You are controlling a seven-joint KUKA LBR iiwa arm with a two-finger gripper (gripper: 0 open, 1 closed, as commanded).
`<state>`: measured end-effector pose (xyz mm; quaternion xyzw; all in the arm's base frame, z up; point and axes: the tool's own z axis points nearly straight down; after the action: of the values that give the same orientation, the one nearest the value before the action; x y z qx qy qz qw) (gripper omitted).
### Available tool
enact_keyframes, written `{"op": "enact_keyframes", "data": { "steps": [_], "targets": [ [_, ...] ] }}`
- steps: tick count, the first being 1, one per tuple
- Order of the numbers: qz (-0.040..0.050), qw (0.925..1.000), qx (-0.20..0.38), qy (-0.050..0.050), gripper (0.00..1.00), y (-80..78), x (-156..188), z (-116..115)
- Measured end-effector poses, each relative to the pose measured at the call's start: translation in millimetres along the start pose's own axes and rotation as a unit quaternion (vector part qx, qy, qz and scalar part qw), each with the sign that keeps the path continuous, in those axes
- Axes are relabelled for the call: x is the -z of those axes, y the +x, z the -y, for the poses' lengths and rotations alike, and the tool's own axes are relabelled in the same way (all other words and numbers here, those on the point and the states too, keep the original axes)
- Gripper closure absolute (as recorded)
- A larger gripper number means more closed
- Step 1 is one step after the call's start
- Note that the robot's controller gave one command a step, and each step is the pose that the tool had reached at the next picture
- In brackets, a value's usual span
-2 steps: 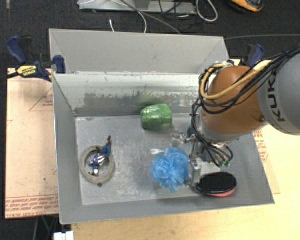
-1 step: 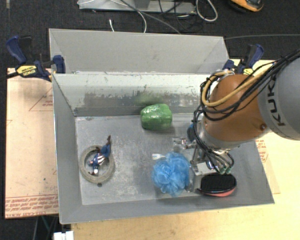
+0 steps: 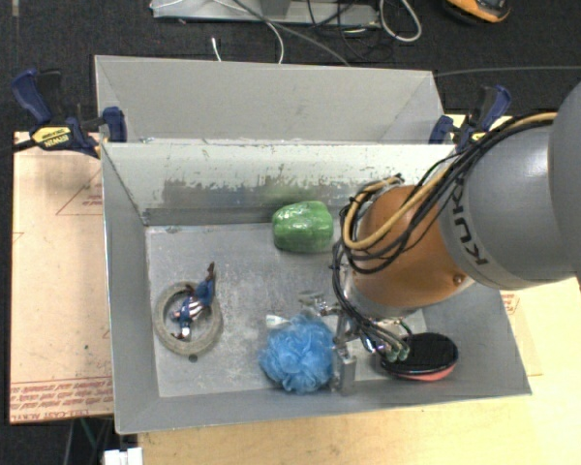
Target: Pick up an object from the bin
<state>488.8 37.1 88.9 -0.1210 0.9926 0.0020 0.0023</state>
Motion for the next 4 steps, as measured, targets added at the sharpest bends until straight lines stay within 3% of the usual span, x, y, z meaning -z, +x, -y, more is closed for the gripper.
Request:
{"op": "enact_keyframes", "data": {
  "steps": [1, 2, 3, 4],
  "targets": [
    [0.0081, 0.9991, -0.042, 0.003, 0.00, 8.1, 4, 6],
    [0.0016, 0.9999, -0.016, 0.000, 0.00, -36.3, -19, 22],
    [0.0017, 0.9997, -0.023, 0.000, 0.00, -36.5, -19, 21],
    [0.0036, 0.9991, 0.041, 0.000, 0.00, -52.8, 70, 22]
  ]
}}
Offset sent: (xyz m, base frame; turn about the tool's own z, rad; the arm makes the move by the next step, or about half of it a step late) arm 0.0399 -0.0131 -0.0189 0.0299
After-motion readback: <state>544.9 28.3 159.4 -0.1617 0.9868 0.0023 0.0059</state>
